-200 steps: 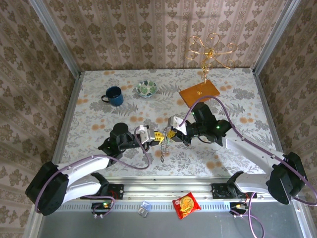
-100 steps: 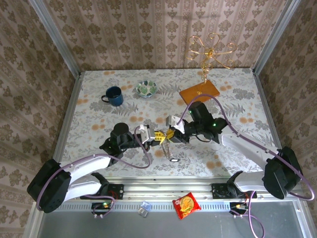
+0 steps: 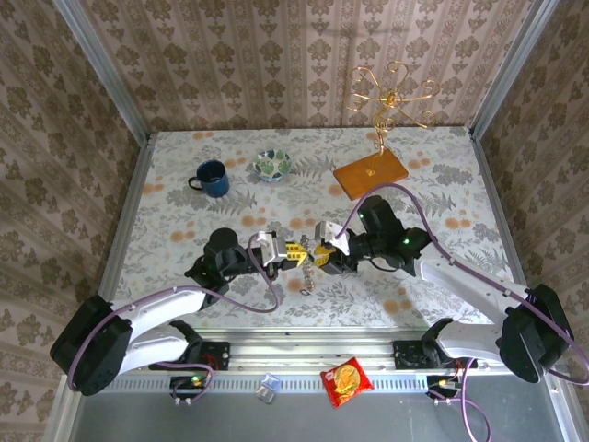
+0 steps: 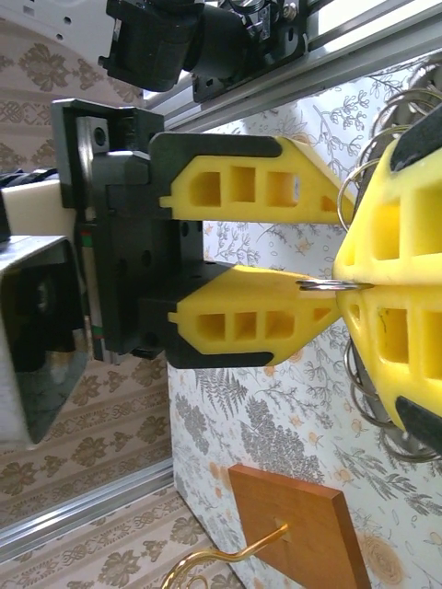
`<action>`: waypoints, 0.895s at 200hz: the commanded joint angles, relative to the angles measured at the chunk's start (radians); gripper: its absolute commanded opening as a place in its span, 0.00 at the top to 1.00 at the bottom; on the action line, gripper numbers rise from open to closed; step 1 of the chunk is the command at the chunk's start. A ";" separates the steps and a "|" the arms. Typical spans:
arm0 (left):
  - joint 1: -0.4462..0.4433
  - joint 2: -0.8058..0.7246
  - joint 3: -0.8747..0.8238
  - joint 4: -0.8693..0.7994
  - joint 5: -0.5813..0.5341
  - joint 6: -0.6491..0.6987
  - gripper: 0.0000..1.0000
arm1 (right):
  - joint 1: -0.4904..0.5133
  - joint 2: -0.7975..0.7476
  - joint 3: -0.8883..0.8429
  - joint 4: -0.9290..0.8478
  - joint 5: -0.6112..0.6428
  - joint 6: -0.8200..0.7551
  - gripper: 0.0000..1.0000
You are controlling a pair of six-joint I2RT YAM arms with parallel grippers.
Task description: Put the keys on the keyring
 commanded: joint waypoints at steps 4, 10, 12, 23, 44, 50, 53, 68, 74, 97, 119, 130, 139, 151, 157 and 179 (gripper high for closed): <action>0.002 -0.002 -0.004 0.081 0.025 -0.034 1.00 | 0.015 0.025 -0.009 0.049 0.016 0.034 0.67; 0.003 -0.002 -0.004 0.084 0.024 -0.033 1.00 | 0.018 0.030 -0.007 0.056 0.015 0.036 0.67; 0.004 -0.001 -0.004 0.085 0.024 -0.034 1.00 | 0.019 0.032 -0.007 0.058 0.016 0.037 0.68; 0.003 -0.001 -0.004 0.091 0.024 -0.037 1.00 | 0.022 0.040 -0.005 0.070 0.019 0.042 0.69; 0.003 0.001 -0.003 0.091 0.024 -0.039 1.00 | 0.024 0.045 0.001 0.080 0.020 0.050 0.79; 0.002 0.000 -0.004 0.091 0.024 -0.040 1.00 | 0.024 0.043 0.002 0.080 0.022 0.051 0.82; 0.003 0.000 -0.004 0.089 0.024 -0.038 1.00 | 0.024 0.040 0.003 0.081 0.023 0.050 0.84; 0.002 -0.003 -0.003 0.075 0.025 -0.032 1.00 | 0.024 0.026 0.003 0.085 0.036 0.046 0.90; 0.003 -0.003 -0.002 0.069 0.024 -0.028 1.00 | 0.024 0.019 0.004 0.084 0.037 0.043 0.92; 0.003 -0.007 -0.005 0.058 0.024 -0.022 1.00 | 0.023 0.004 0.018 0.069 0.037 0.034 0.98; 0.003 -0.008 -0.004 0.049 0.017 -0.013 1.00 | 0.023 -0.004 0.037 0.046 0.033 0.021 1.00; 0.004 -0.010 -0.004 0.037 0.013 -0.006 1.00 | 0.023 -0.009 0.044 0.036 0.034 0.019 1.00; 0.003 -0.013 -0.002 0.026 0.011 0.001 1.00 | 0.022 -0.015 0.048 0.032 0.033 0.016 1.00; 0.003 -0.014 0.001 0.012 0.008 0.010 1.00 | 0.023 -0.024 0.050 0.033 0.033 0.015 1.00; 0.003 -0.015 0.001 0.010 0.009 0.010 1.00 | 0.023 -0.026 0.049 0.035 0.034 0.016 1.00; 0.004 -0.015 0.001 0.005 0.006 0.013 1.00 | 0.023 -0.030 0.056 0.033 0.034 0.014 1.00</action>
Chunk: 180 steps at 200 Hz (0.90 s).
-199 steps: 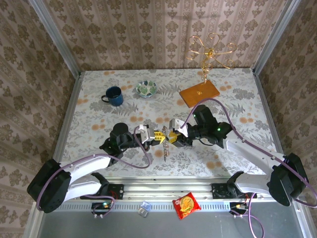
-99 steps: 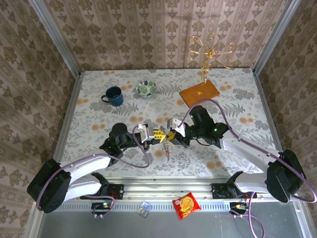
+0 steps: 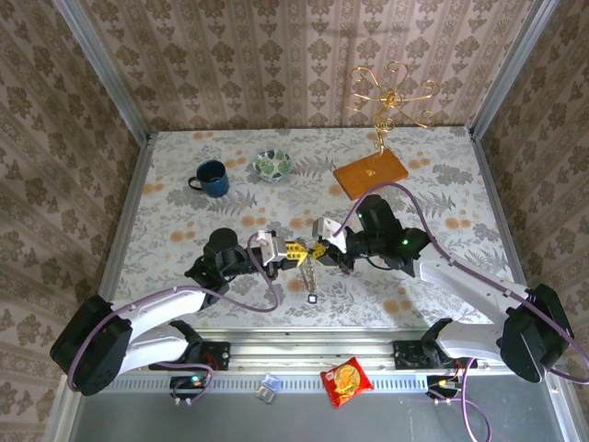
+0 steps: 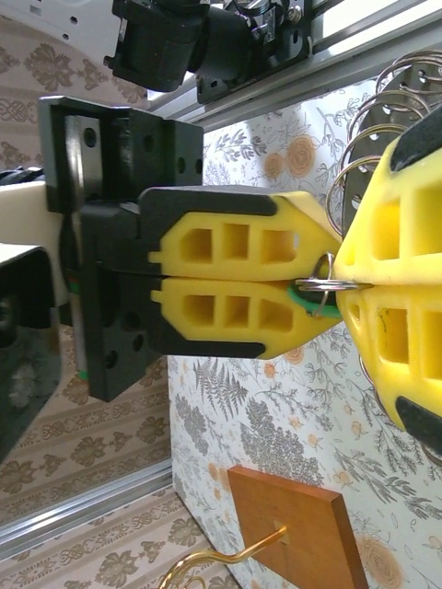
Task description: Put the keys on the keyring
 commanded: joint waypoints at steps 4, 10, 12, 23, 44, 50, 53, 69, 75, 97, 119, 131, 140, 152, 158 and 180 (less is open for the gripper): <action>0.004 -0.016 0.001 0.012 0.007 0.027 1.00 | 0.004 -0.024 0.047 -0.020 0.006 -0.022 1.00; 0.004 -0.016 0.002 0.008 0.005 0.028 1.00 | 0.003 -0.024 0.049 -0.025 0.008 -0.025 1.00; 0.004 -0.017 0.002 0.006 0.005 0.029 1.00 | 0.003 -0.024 0.051 -0.027 0.009 -0.026 1.00; 0.004 -0.021 0.002 -0.004 -0.002 0.035 1.00 | 0.004 -0.028 0.054 -0.038 0.017 -0.032 1.00; 0.005 -0.039 0.005 -0.048 -0.025 0.062 1.00 | 0.004 -0.040 0.070 -0.078 0.064 -0.056 1.00; 0.005 -0.044 0.008 -0.073 -0.034 0.073 1.00 | 0.003 -0.045 0.076 -0.096 0.083 -0.067 1.00; 0.006 -0.048 0.009 -0.087 -0.039 0.080 1.00 | 0.003 -0.047 0.080 -0.104 0.091 -0.072 1.00; 0.005 -0.060 0.028 -0.181 -0.050 0.124 1.00 | 0.005 -0.057 0.101 -0.152 0.124 -0.099 1.00; 0.006 -0.062 0.034 -0.202 -0.060 0.134 1.00 | 0.005 -0.060 0.109 -0.169 0.131 -0.104 1.00; 0.005 -0.072 0.038 -0.226 -0.068 0.140 0.90 | 0.016 -0.061 0.144 -0.227 0.161 -0.127 1.00; 0.005 -0.093 0.018 -0.190 -0.108 0.112 0.66 | 0.044 -0.049 0.168 -0.284 0.225 -0.155 1.00; 0.005 -0.111 -0.009 -0.149 -0.131 0.090 0.53 | 0.053 -0.041 0.175 -0.301 0.249 -0.157 1.00; 0.005 -0.131 -0.031 -0.119 -0.158 0.072 0.47 | 0.058 -0.036 0.179 -0.305 0.268 -0.154 1.00; 0.005 -0.170 -0.063 -0.096 -0.223 0.053 0.40 | 0.067 -0.027 0.186 -0.309 0.292 -0.151 1.00; 0.006 -0.193 -0.079 -0.089 -0.263 0.045 0.37 | 0.074 -0.021 0.191 -0.309 0.299 -0.150 1.00; 0.014 -0.309 -0.127 -0.097 -0.470 0.022 0.29 | 0.115 0.014 0.221 -0.288 0.308 -0.137 1.00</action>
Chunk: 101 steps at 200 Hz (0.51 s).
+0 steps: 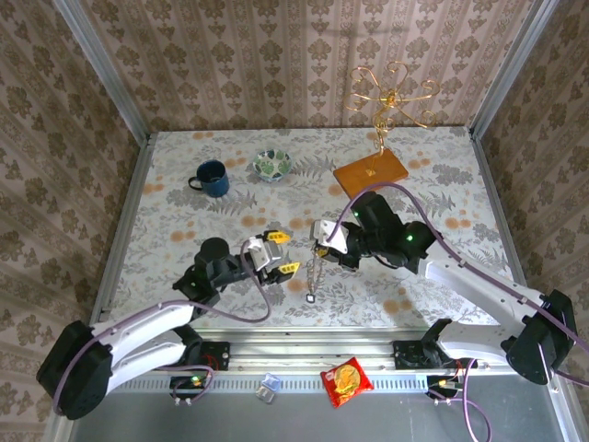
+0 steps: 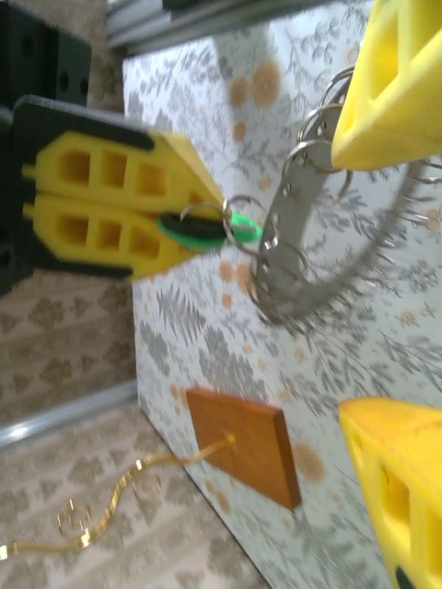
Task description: Put the keys on the keyring
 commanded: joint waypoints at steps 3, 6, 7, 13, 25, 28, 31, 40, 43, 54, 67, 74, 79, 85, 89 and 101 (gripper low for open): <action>0.015 -0.119 -0.044 0.035 -0.265 -0.049 0.28 | 0.046 0.036 0.068 0.008 0.046 0.000 1.00; 0.017 -0.139 -0.047 0.026 -0.298 -0.056 0.26 | 0.053 0.041 0.072 0.013 0.044 0.003 1.00; 0.018 -0.146 -0.048 0.022 -0.309 -0.059 0.26 | 0.055 0.045 0.074 0.015 0.043 0.003 1.00; 0.027 -0.184 -0.050 -0.006 -0.372 -0.071 0.24 | 0.070 0.059 0.085 0.028 0.037 0.007 1.00; 0.049 -0.263 -0.049 -0.082 -0.513 -0.106 0.20 | 0.099 0.091 0.104 0.071 0.030 0.022 1.00; 0.056 -0.284 -0.048 -0.101 -0.553 -0.119 0.19 | 0.105 0.101 0.109 0.084 0.028 0.029 1.00; 0.063 -0.302 -0.045 -0.126 -0.592 -0.132 0.18 | 0.115 0.111 0.115 0.097 0.026 0.033 1.00; 0.089 -0.356 -0.036 -0.191 -0.704 -0.171 0.16 | 0.143 0.143 0.134 0.130 0.027 0.041 1.00; 0.099 -0.372 -0.033 -0.212 -0.740 -0.180 0.15 | 0.151 0.155 0.144 0.141 0.029 0.042 1.00; 0.138 -0.426 -0.025 -0.280 -0.828 -0.218 0.14 | 0.184 0.205 0.178 0.192 0.027 0.062 1.00; 0.182 -0.475 -0.016 -0.343 -0.884 -0.237 0.14 | 0.211 0.276 0.214 0.261 -0.020 0.112 1.00; 0.197 -0.494 -0.011 -0.367 -0.917 -0.250 0.14 | 0.217 0.310 0.225 0.316 -0.042 0.151 1.00; 0.203 -0.504 -0.008 -0.382 -0.938 -0.254 0.14 | 0.221 0.333 0.232 0.353 -0.058 0.189 1.00; 0.210 -0.513 -0.005 -0.398 -0.962 -0.261 0.14 | 0.221 0.363 0.238 0.390 -0.077 0.221 1.00; 0.213 -0.516 -0.003 -0.406 -0.975 -0.263 0.14 | 0.223 0.382 0.242 0.409 -0.082 0.237 1.00; 0.219 -0.516 -0.001 -0.420 -0.999 -0.263 0.14 | 0.222 0.431 0.245 0.445 -0.062 0.264 1.00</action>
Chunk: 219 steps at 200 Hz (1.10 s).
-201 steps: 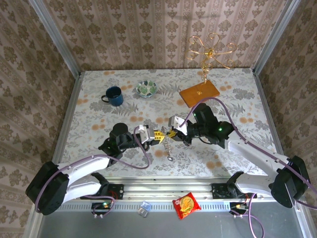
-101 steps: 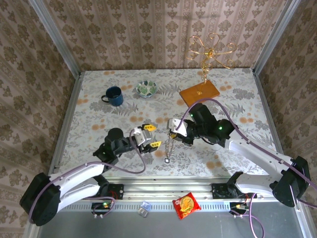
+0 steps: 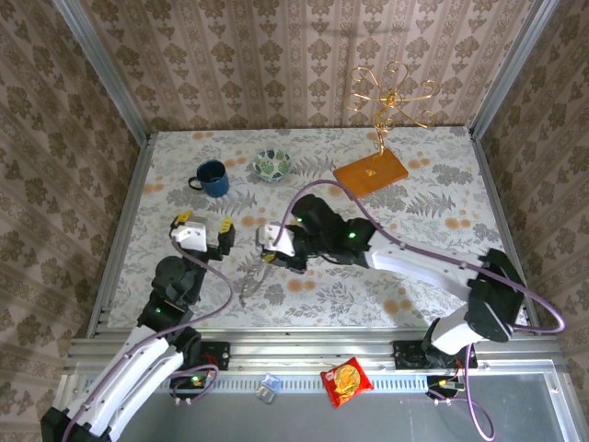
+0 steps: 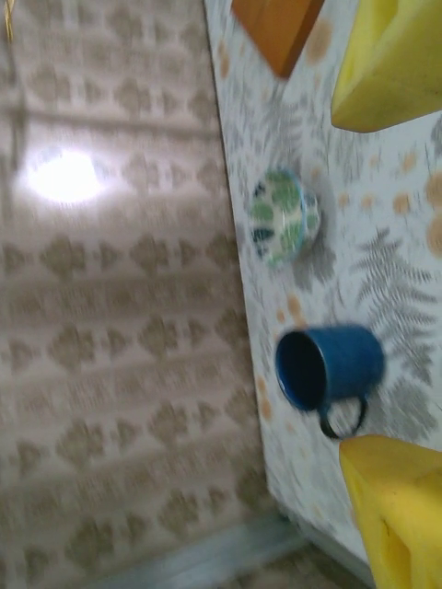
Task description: Put the keys on the keyring
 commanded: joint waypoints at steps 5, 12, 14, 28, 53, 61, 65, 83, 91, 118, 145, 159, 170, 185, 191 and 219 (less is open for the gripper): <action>0.019 -0.012 0.037 -0.113 -0.169 -0.057 0.14 | -0.002 0.095 0.036 0.175 -0.030 0.122 1.00; 0.023 -0.005 0.039 -0.119 -0.172 -0.057 0.13 | -0.007 0.117 0.038 0.169 -0.016 0.120 1.00; 0.024 -0.002 0.039 -0.121 -0.172 -0.059 0.13 | -0.010 0.123 0.039 0.163 -0.014 0.120 1.00; 0.032 0.020 0.046 -0.130 -0.165 -0.056 0.13 | -0.040 0.157 0.047 0.113 -0.013 0.122 1.00; 0.041 0.065 0.052 -0.128 -0.157 -0.050 0.11 | -0.087 0.164 0.013 0.031 0.030 0.065 1.00; 0.045 0.081 0.054 -0.128 -0.152 -0.051 0.10 | -0.105 0.163 0.003 -0.006 0.048 0.041 1.00; 0.048 0.089 0.056 -0.130 -0.149 -0.050 0.09 | -0.113 0.160 -0.001 -0.027 0.055 0.030 1.00; 0.056 0.121 0.067 -0.136 -0.136 -0.051 0.07 | -0.138 0.142 -0.023 -0.139 0.100 -0.069 1.00; 0.058 0.134 0.070 -0.135 -0.130 -0.054 0.05 | -0.143 0.128 -0.039 -0.177 0.123 -0.115 1.00; 0.072 0.171 0.071 -0.125 -0.111 -0.062 0.00 | -0.165 0.096 -0.093 -0.264 0.215 -0.216 1.00; 0.078 0.218 0.080 -0.125 -0.093 -0.076 0.00 | -0.186 0.095 -0.124 -0.316 0.312 -0.263 1.00; 0.109 0.244 0.087 -0.133 -0.087 -0.077 0.00 | -0.189 0.100 -0.138 -0.358 0.370 -0.291 1.00; 0.116 0.263 0.095 -0.140 -0.085 -0.078 0.00 | -0.189 0.103 -0.148 -0.386 0.420 -0.312 0.99; 0.126 0.285 0.105 -0.145 -0.083 -0.071 0.00 | -0.188 0.101 -0.168 -0.415 0.486 -0.329 0.94; 0.133 0.294 0.108 -0.147 -0.082 -0.069 0.00 | -0.189 0.097 -0.179 -0.420 0.508 -0.335 0.91; 0.165 0.354 0.127 -0.153 -0.060 -0.062 0.00 | -0.191 0.085 -0.215 -0.448 0.556 -0.350 0.69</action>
